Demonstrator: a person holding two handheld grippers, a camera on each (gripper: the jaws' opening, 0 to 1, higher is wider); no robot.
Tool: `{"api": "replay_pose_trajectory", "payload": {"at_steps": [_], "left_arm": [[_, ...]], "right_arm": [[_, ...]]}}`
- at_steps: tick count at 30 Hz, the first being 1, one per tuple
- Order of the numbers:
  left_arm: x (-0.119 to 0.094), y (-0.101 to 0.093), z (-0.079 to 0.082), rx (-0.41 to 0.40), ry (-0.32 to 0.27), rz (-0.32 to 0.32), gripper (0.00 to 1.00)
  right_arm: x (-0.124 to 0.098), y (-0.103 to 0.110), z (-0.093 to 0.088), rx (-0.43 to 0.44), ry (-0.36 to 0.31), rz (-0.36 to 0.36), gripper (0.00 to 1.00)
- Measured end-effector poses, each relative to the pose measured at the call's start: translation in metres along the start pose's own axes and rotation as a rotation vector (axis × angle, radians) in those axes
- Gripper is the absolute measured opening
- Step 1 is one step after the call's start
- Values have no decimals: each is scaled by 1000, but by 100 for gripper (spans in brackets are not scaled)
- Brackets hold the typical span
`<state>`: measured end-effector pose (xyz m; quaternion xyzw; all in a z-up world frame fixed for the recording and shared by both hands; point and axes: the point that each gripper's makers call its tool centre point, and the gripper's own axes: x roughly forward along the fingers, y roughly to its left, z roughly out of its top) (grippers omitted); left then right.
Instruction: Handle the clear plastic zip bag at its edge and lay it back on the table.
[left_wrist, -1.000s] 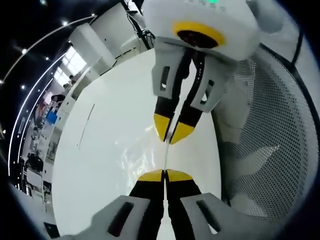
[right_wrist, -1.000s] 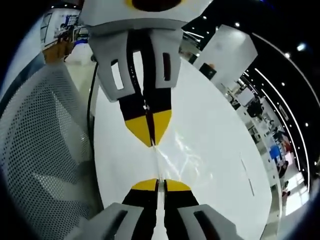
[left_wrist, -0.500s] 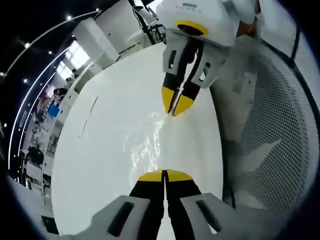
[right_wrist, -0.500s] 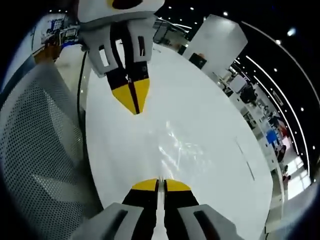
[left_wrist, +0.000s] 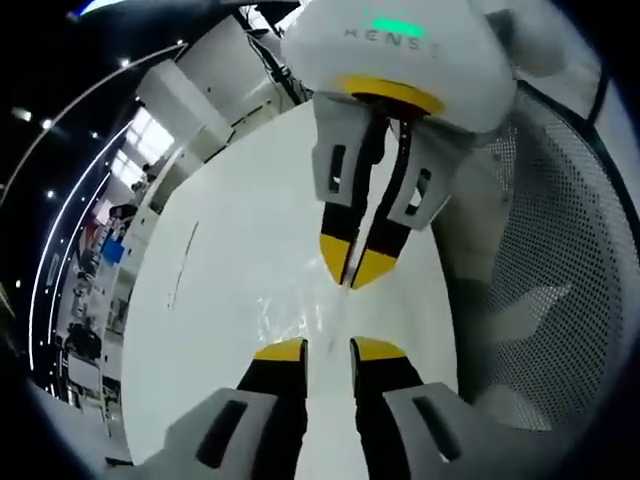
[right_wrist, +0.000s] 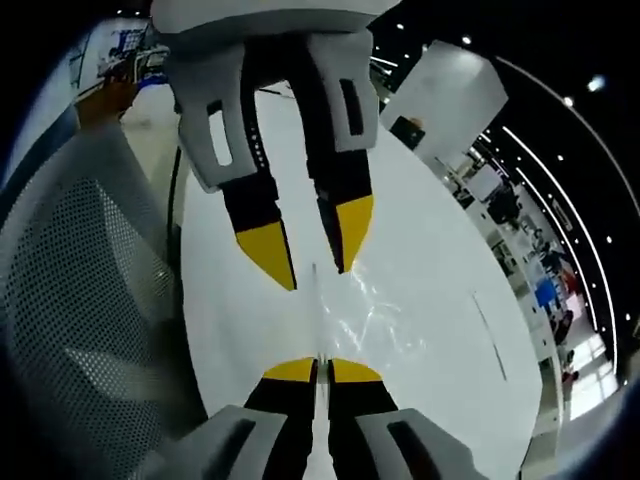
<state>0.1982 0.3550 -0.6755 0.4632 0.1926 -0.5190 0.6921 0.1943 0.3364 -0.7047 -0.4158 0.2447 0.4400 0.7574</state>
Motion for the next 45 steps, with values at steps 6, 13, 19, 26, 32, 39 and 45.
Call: {"api": "replay_pose_trajectory", "payload": {"at_steps": [6, 13, 19, 26, 32, 39, 45], "left_arm": [[3, -3, 2, 28, 0, -12, 10], [5, -7, 1, 38, 14, -16, 0], [4, -9, -5, 22, 36, -21, 0], [3, -11, -12, 6, 59, -25, 0], [3, -13, -15, -10, 75, -23, 0], [2, -13, -20, -23, 92, -20, 0], [1, -12, -25, -40, 105, -16, 0]], "right_arm": [[-1, 0, 4, -12, -5, 2, 0], [0, 1, 5, -15, -9, 5, 0], [-1, 3, 5, -18, -11, 7, 0], [-2, 3, 7, -15, -20, 7, 0], [-1, 4, 6, -17, -21, 10, 0], [1, 5, 5, -21, -18, 9, 0], [0, 4, 5, -20, -17, 10, 0]]}}
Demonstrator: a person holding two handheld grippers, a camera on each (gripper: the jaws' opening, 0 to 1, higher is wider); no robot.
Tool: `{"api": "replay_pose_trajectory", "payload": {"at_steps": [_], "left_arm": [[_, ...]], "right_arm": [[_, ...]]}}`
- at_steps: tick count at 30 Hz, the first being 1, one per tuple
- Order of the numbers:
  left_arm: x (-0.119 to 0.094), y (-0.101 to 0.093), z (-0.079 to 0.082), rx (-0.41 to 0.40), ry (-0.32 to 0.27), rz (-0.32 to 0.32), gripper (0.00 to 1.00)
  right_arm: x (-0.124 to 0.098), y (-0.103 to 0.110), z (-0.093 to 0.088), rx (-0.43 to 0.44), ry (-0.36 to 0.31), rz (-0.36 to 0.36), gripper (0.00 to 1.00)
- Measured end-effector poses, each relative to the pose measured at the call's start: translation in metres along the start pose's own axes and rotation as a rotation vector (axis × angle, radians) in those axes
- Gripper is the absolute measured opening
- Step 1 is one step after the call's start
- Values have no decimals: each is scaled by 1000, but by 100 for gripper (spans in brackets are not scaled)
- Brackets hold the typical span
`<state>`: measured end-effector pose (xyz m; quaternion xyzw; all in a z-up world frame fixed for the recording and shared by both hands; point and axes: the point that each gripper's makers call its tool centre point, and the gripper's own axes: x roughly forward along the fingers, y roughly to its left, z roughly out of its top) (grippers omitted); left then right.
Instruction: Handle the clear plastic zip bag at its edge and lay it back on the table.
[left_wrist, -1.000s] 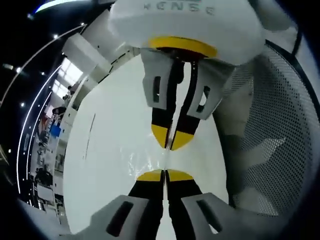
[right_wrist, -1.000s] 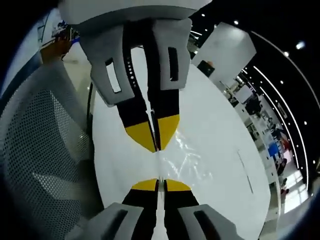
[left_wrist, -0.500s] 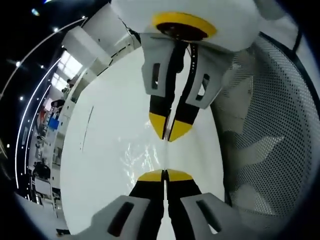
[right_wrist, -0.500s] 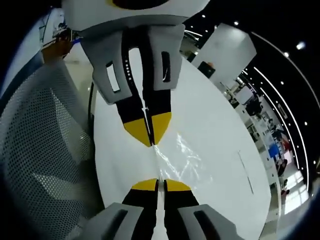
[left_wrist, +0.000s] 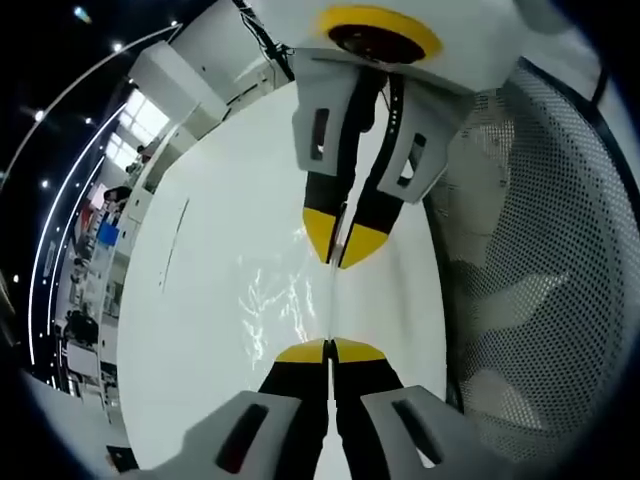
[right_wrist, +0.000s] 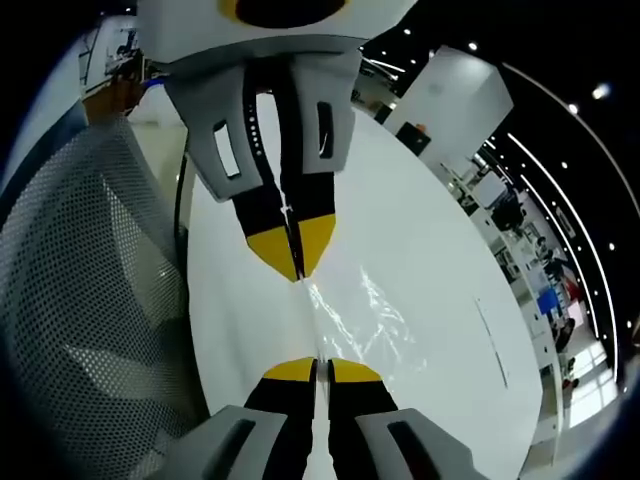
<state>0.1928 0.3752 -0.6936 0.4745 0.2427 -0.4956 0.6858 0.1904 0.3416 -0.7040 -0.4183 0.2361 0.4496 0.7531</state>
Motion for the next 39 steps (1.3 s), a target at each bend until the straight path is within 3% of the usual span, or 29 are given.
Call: {"api": "replay_pose_trajectory", "payload": {"at_steps": [20, 30, 34, 39], "left_arm": [[-2, 5, -20, -24, 44, 15, 0], [-7, 6, -15, -36, 49, 23, 0], [-9, 5, -10, -56, 35, 20, 0], [-8, 6, -17, -55, 56, 30, 0]], "right_arm": [[1, -2, -8, 24, 22, -7, 0], [3, 1, -10, 3, 35, 10, 0], [6, 5, -2, 7, 8, 24, 4], [11, 8, 3, -18, 2, 44, 0]]}}
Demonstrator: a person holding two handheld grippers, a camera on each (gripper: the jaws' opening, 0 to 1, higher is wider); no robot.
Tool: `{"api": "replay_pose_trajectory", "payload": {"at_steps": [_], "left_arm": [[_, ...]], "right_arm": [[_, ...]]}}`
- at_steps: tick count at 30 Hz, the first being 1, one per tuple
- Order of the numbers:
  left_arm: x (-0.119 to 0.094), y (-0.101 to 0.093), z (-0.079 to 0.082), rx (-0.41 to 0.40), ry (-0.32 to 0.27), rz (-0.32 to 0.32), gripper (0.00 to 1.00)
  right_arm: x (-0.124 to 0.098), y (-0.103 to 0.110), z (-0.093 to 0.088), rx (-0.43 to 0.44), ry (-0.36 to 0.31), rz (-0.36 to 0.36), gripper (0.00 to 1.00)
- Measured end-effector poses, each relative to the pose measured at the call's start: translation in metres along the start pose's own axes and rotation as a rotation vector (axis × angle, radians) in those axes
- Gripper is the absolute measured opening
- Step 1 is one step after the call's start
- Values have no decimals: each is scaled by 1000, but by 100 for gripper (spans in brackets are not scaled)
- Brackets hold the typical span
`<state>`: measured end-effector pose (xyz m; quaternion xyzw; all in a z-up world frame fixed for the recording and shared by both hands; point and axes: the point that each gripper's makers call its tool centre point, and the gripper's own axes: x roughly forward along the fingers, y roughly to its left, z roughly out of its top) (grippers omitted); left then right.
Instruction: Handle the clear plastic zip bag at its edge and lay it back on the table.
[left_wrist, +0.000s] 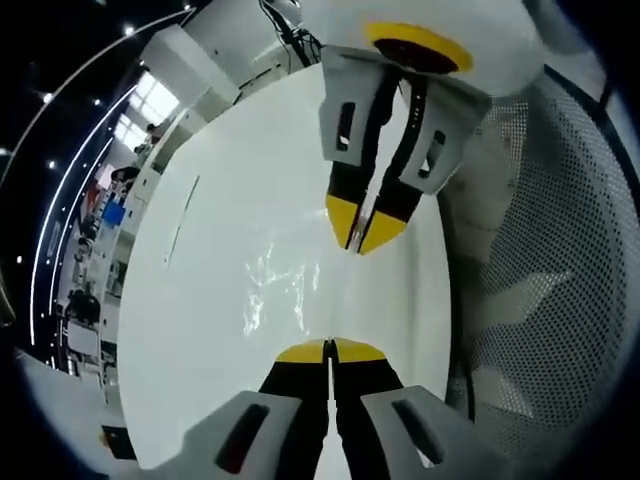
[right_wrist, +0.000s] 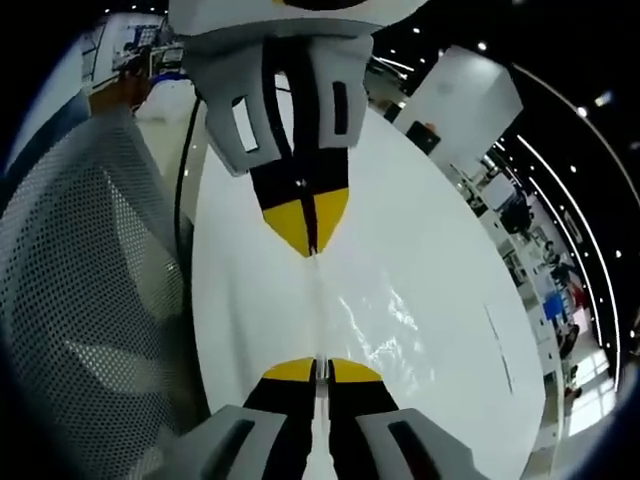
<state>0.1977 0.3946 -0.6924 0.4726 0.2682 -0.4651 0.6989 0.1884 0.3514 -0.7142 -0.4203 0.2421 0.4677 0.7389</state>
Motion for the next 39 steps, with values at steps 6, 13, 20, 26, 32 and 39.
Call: {"api": "replay_pose_trajectory", "payload": {"at_steps": [6, 13, 20, 26, 32, 39], "left_arm": [[0, -7, -5, 3, 17, -2, 0], [0, -11, -9, 1, 42, -5, 0], [-2, -12, -18, -29, 57, 7, 0], [-3, -18, -23, -35, 68, 9, 0], [-5, -19, -25, -24, 79, 7, 0], [-5, -19, -29, -11, 92, 5, 0]], "right_arm": [[0, -1, 2, 11, -12, 2, 0], [-1, 2, 2, 3, -8, 10, 0], [1, 2, 4, -5, -13, 17, 0], [2, 5, 4, -21, -6, 21, 0], [1, 5, 2, -13, 4, 17, 0], [1, 5, 0, -9, 14, 10, 0]]}}
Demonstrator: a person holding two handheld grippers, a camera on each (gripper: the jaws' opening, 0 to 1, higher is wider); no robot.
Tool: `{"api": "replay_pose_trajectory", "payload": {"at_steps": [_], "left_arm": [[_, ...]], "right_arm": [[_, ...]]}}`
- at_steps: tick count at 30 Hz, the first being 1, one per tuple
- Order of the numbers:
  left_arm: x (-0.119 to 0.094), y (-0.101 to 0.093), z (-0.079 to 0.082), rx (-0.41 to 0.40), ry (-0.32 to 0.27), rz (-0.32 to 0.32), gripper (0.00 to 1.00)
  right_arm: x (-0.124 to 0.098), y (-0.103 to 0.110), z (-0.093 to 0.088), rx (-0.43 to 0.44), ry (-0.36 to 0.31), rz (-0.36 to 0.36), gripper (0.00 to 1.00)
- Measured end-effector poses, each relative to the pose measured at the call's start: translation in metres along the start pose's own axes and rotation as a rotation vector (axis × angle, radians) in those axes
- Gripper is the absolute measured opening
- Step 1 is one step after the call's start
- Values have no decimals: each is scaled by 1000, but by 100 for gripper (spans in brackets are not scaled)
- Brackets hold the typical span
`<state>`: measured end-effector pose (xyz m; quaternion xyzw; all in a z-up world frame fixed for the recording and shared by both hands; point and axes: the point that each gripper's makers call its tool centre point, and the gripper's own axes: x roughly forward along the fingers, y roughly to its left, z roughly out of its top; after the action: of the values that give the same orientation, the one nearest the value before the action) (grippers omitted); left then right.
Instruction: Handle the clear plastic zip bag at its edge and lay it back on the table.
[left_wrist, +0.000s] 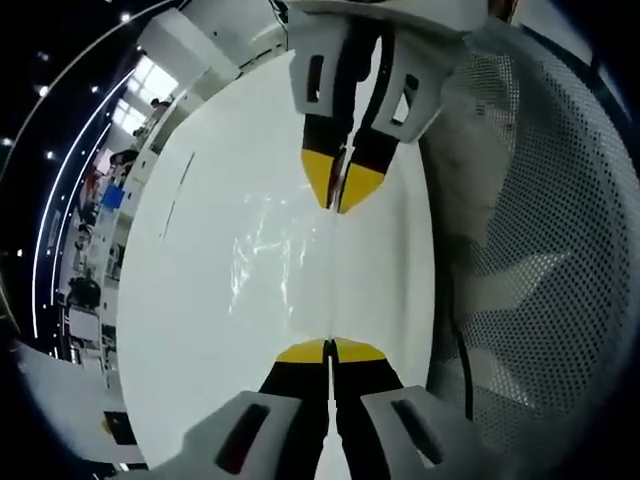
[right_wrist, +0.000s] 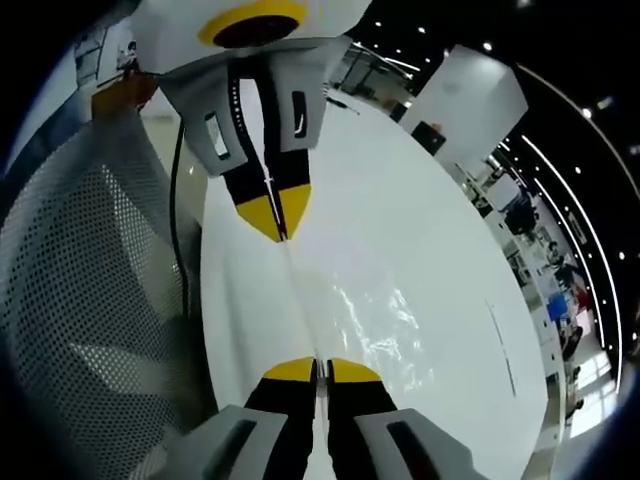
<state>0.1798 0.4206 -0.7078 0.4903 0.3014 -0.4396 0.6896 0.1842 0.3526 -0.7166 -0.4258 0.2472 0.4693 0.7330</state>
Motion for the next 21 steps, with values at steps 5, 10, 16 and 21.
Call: {"api": "replay_pose_trajectory", "payload": {"at_steps": [5, 10, 16, 21], "left_arm": [[0, 2, -5, 1, 6, 6, 0], [0, 3, -9, -7, 8, 8, 0], [1, 2, -10, -10, 9, 9, 0], [0, 1, -11, -20, 7, 10, 0]], "right_arm": [[1, 2, -4, -8, 17, 1, 0], [-2, -2, -8, 5, 30, -8, 0], [-4, -3, -12, 11, 41, -17, 0], [-8, -5, -16, 24, 50, -28, 0]]}}
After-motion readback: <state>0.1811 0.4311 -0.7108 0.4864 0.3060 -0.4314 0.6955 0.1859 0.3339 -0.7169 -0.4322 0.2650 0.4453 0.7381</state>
